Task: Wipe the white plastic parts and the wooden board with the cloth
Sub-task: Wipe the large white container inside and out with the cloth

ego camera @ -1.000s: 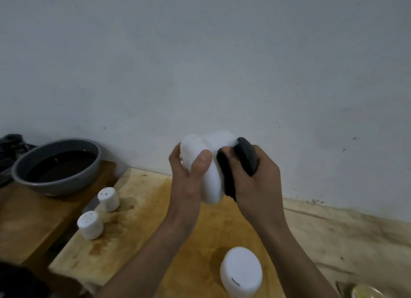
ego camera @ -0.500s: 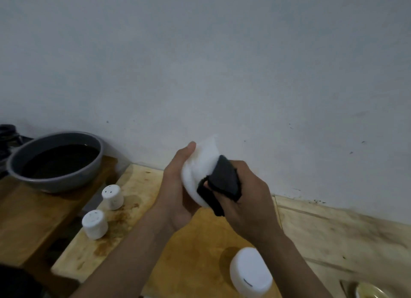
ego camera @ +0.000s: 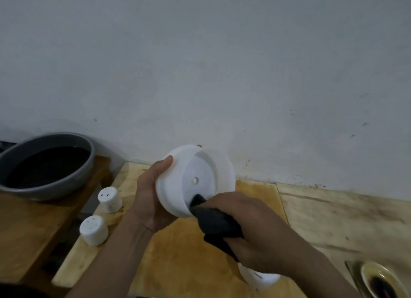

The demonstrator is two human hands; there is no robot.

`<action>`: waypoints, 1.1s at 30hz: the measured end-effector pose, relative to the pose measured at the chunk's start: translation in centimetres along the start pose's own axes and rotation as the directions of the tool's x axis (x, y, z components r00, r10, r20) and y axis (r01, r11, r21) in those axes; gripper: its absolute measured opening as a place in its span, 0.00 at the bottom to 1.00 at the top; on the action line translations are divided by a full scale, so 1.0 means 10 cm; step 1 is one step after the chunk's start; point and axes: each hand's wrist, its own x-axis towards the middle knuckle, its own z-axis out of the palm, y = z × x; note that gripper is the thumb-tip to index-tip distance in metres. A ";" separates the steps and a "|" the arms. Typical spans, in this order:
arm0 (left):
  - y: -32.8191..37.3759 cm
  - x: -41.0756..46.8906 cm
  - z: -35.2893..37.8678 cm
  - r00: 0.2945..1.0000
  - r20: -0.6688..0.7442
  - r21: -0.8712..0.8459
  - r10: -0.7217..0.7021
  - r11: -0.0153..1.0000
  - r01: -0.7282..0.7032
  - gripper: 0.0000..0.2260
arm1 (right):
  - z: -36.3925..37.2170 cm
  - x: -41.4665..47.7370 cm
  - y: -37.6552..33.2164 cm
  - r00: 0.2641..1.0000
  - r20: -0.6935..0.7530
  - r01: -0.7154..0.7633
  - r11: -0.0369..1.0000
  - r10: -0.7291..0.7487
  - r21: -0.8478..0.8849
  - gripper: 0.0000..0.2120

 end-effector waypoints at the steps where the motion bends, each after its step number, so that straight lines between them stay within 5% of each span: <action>1: -0.01 0.02 -0.03 0.999 0.017 -0.012 -0.030 0.999 0.030 0.33 | -0.10 0.00 -0.02 0.998 0.003 -0.064 0.982 0.064 0.175 0.11; 4: -0.03 0.06 -0.12 0.994 -0.008 -0.055 -0.109 0.993 0.108 0.32 | -0.23 0.12 -0.03 0.922 -0.296 -0.122 0.913 0.249 0.390 0.10; 7: -0.09 0.13 -0.15 0.987 -0.036 -0.047 -0.156 0.987 0.154 0.34 | -0.06 0.31 -0.05 0.823 -0.508 -0.238 0.966 0.254 0.098 0.18; 10: -0.13 0.21 -0.13 0.983 -0.046 -0.036 -0.180 0.983 0.178 0.33 | 0.15 0.41 -0.02 0.877 -0.467 -0.281 0.907 0.110 -0.313 0.16; 12: -0.14 0.23 -0.14 0.981 -0.043 -0.005 -0.188 0.982 0.188 0.36 | 0.19 0.39 0.01 0.916 -0.384 -0.279 0.870 0.114 -0.408 0.15; 16: -0.16 0.23 -0.19 0.979 -0.002 -0.025 -0.206 0.978 0.206 0.35 | 0.08 0.24 0.05 0.968 -0.157 -0.239 0.916 0.198 -0.321 0.27; 21: -0.26 0.28 -0.12 0.980 -0.028 -0.033 -0.195 0.981 0.194 0.33 | 0.07 0.30 0.09 0.836 -0.490 -0.351 0.927 0.246 -0.133 0.15; 26: -0.30 0.31 -0.15 0.975 0.009 -0.050 -0.224 0.973 0.224 0.32 | 0.21 0.31 0.21 0.957 -0.284 -0.165 0.911 0.056 -0.378 0.19; 29: -0.32 0.29 -0.12 0.979 -0.002 -0.038 -0.203 0.979 0.202 0.34 | 0.16 0.27 0.26 0.959 -0.249 -0.251 0.805 0.132 -0.538 0.20; 33: -0.29 0.33 -0.06 0.984 0.014 -0.032 -0.179 0.983 0.179 0.34 | 0.01 0.25 0.22 0.967 -0.243 -0.163 0.912 0.073 -0.376 0.19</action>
